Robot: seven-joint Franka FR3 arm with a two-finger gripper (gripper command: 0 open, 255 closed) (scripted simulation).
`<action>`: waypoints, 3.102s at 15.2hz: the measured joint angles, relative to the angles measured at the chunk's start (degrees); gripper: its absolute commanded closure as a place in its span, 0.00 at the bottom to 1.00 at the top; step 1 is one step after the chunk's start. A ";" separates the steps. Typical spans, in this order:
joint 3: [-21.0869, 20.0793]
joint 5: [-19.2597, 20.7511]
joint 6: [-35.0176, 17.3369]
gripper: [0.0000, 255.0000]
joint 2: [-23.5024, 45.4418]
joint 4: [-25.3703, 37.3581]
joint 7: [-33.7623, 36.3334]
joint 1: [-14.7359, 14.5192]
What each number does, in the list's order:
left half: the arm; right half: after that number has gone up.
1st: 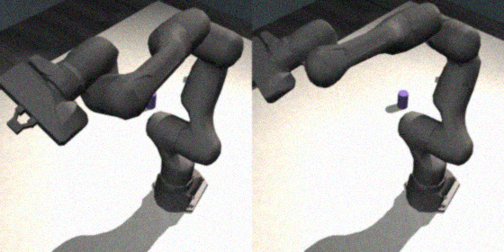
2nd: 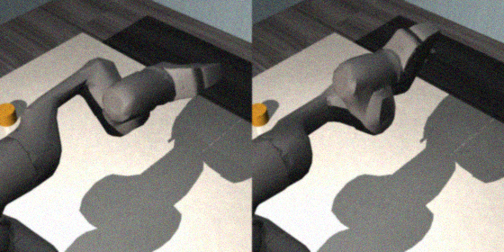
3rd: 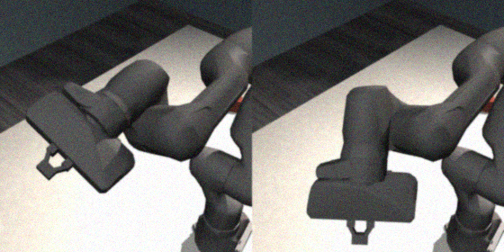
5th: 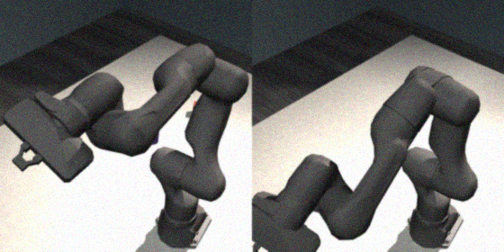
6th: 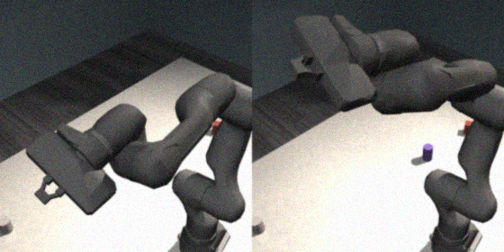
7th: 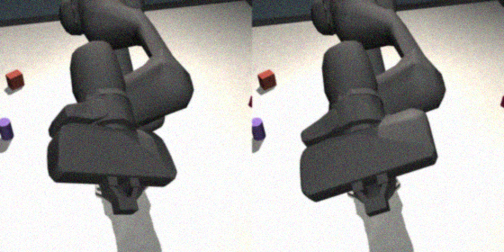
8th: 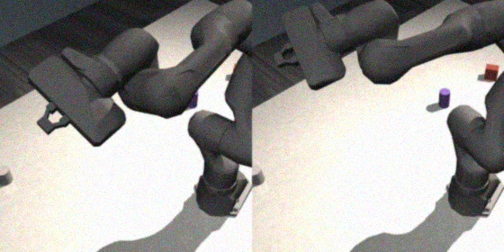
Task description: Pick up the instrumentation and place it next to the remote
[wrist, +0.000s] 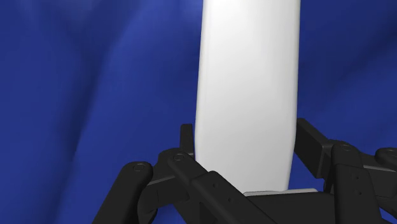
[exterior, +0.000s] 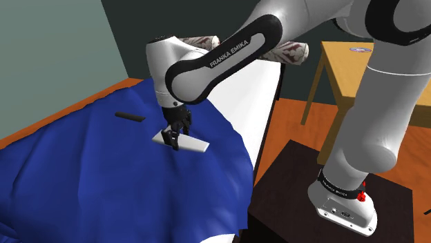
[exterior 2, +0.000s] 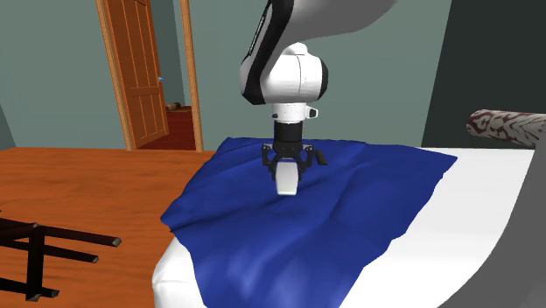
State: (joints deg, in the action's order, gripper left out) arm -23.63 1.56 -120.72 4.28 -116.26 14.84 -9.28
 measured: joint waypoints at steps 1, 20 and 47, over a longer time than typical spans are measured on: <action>0.46 0.80 0.29 1.00 1.87 2.00 -0.50 0.36; 7.55 9.69 21.24 1.00 41.96 62.11 -11.03 -0.26; 7.87 10.16 13.73 0.00 43.73 56.31 -10.69 0.38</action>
State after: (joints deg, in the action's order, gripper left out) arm -15.76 11.72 -106.99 48.01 -59.95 4.15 -8.90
